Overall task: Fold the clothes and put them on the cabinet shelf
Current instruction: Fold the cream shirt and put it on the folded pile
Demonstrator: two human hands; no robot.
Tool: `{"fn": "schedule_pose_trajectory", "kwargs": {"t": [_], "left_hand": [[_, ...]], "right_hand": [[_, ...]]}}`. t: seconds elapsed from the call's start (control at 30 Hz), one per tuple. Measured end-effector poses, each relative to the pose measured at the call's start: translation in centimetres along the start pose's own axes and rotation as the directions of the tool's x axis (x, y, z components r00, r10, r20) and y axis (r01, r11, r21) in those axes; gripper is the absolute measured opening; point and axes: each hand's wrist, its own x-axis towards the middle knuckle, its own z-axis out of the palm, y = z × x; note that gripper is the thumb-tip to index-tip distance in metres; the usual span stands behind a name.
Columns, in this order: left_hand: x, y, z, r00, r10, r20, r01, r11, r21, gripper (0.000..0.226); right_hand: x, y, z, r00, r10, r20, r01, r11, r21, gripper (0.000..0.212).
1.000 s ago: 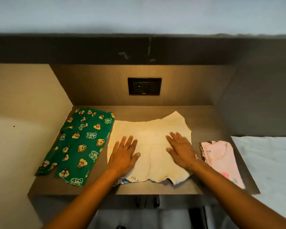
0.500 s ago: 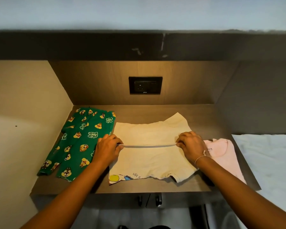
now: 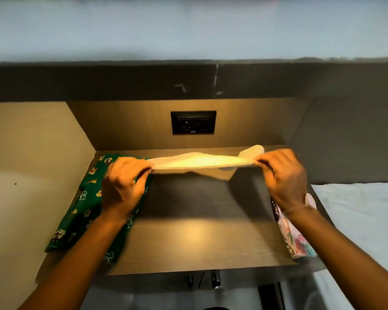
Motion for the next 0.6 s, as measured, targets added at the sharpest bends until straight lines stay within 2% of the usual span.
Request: {"fn": "schedule_pose_trajectory", "kwargs": {"t": [0.1,0.13,0.23,0.27,0.33,0.43,0.5,0.6], "left_hand": [[-5.5,0.0,0.6,0.972,-0.036,0.231,0.024,0.998,0.057,0.021],[-7.4,0.2,0.8,0.945,-0.036,0.326,0.007,0.996,0.089,0.017],[-11.8,0.5,1.2,0.838,-0.052,0.543,-0.036,0.988,0.150,0.030],[-12.4,0.6,1.2,0.827,-0.072,0.558,-0.011,0.990,0.142,0.029],[-12.1,1.3,1.9,0.833,-0.086,0.546,0.042,0.995,0.092,0.025],[-9.5,3.8,5.2,0.833,-0.032,0.553,-0.012,0.997,0.076,0.035],[-7.7,4.8,7.8,0.793,-0.094,0.602,0.043,0.994,0.099,0.047],[-7.5,3.3,10.2,0.698,-0.245,0.673,0.098,0.964,0.249,0.058]], "right_hand": [[-6.3,-0.8,0.5,0.980,0.060,0.189,-0.070,0.996,0.047,0.021],[-8.7,-1.2,0.7,0.959,0.077,0.274,-0.091,0.995,0.040,0.026],[-14.4,-2.3,0.9,0.865,0.083,0.495,-0.105,0.994,0.017,0.034],[-15.2,-2.5,0.9,0.843,0.090,0.531,-0.121,0.992,0.025,0.035],[-14.7,-2.7,1.2,0.849,0.125,0.513,-0.179,0.982,0.058,0.034],[-11.2,-3.5,3.6,0.855,0.152,0.495,-0.224,0.971,0.089,0.037],[-8.9,-3.3,6.0,0.797,0.129,0.590,-0.175,0.984,0.021,0.042],[-7.8,-0.5,8.5,0.637,0.203,0.743,-0.109,0.979,-0.174,0.053]]}}
